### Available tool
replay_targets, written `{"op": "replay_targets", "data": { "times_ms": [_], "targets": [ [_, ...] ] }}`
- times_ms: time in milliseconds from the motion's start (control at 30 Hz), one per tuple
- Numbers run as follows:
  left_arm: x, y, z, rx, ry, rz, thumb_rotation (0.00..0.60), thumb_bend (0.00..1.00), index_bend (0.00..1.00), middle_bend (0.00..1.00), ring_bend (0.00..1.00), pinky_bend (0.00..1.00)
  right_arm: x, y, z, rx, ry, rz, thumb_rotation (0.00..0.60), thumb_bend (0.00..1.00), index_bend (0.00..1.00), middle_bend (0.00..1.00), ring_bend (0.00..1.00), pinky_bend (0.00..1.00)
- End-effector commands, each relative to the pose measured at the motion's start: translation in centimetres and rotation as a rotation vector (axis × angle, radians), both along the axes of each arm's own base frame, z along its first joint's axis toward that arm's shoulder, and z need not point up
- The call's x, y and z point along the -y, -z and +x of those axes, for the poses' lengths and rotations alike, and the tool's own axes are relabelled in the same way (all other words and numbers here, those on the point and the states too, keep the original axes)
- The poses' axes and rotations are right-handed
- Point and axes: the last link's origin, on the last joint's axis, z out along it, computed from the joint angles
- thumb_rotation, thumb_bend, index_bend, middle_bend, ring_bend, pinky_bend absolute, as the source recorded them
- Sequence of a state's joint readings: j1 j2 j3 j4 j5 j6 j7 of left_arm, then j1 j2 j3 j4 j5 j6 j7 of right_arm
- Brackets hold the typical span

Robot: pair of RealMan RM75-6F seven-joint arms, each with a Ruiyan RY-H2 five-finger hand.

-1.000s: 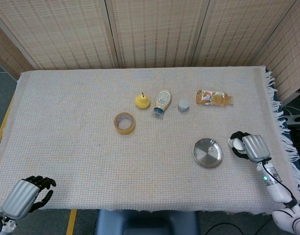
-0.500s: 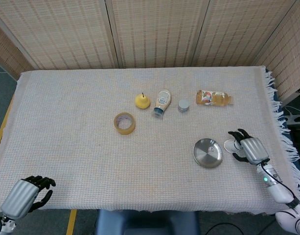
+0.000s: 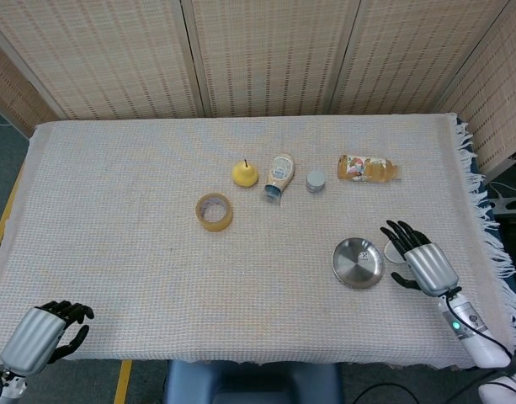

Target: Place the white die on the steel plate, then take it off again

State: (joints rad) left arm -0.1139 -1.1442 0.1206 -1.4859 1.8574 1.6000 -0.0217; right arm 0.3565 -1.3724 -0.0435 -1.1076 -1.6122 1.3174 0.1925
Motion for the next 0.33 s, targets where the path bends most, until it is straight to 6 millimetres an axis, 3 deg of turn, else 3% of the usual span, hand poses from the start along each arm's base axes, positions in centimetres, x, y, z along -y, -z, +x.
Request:
{"op": "replay_targets", "data": {
  "times_ms": [33, 333],
  "targets": [
    [-0.1, 0.1, 0.0, -0.006, 0.0, 0.002, 0.6, 0.43, 0.47, 0.56, 0.54, 0.66, -2.8, -0.6, 1.6, -0.052, -0.01, -0.052, 0.6, 0.12, 0.0, 0.0, 0.0, 0.21],
    [-0.4, 0.6, 0.1, -0.027, 0.008, -0.002, 0.6, 0.43, 0.47, 0.56, 0.54, 0.66, -5.3, -0.9, 2.2, -0.168, 0.047, -0.166, 0.6, 0.12, 0.0, 0.0, 0.0, 0.21]
  ]
}}
